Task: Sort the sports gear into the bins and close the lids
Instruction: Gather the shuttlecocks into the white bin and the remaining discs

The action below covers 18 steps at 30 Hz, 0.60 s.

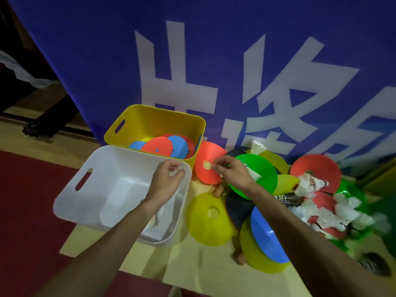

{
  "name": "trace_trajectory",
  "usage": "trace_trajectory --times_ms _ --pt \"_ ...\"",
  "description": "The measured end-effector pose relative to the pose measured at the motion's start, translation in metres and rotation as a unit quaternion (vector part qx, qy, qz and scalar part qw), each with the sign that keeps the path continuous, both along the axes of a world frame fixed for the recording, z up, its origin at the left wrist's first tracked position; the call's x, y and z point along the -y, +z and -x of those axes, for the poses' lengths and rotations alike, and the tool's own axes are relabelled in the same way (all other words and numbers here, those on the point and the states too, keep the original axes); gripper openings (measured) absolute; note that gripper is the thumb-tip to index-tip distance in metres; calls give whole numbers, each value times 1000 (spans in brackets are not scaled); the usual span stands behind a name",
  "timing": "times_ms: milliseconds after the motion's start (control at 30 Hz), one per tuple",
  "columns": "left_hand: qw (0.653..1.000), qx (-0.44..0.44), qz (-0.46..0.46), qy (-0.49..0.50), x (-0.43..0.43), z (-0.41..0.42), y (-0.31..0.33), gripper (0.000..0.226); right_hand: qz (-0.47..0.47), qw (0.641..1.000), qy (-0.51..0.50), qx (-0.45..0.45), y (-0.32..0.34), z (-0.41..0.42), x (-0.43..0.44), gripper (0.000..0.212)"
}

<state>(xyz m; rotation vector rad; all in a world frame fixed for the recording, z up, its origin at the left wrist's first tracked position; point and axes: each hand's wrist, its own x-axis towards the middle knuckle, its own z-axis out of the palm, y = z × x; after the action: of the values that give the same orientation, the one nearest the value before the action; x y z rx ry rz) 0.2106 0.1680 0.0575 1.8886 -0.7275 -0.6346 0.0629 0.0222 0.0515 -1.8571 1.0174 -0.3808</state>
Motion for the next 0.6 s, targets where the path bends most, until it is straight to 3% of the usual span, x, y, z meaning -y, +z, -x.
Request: trace_trajectory --times_ms 200,367,600 --pt "992 31 37 -118 60 83 -1 20 26 996 -74 39 4 100 39 11" --pt "979 -17 -3 -203 110 153 -9 18 28 995 -84 -45 -10 171 62 29" --pt "965 -54 -90 -241 142 213 -29 22 66 968 107 -219 -42 244 77 58"
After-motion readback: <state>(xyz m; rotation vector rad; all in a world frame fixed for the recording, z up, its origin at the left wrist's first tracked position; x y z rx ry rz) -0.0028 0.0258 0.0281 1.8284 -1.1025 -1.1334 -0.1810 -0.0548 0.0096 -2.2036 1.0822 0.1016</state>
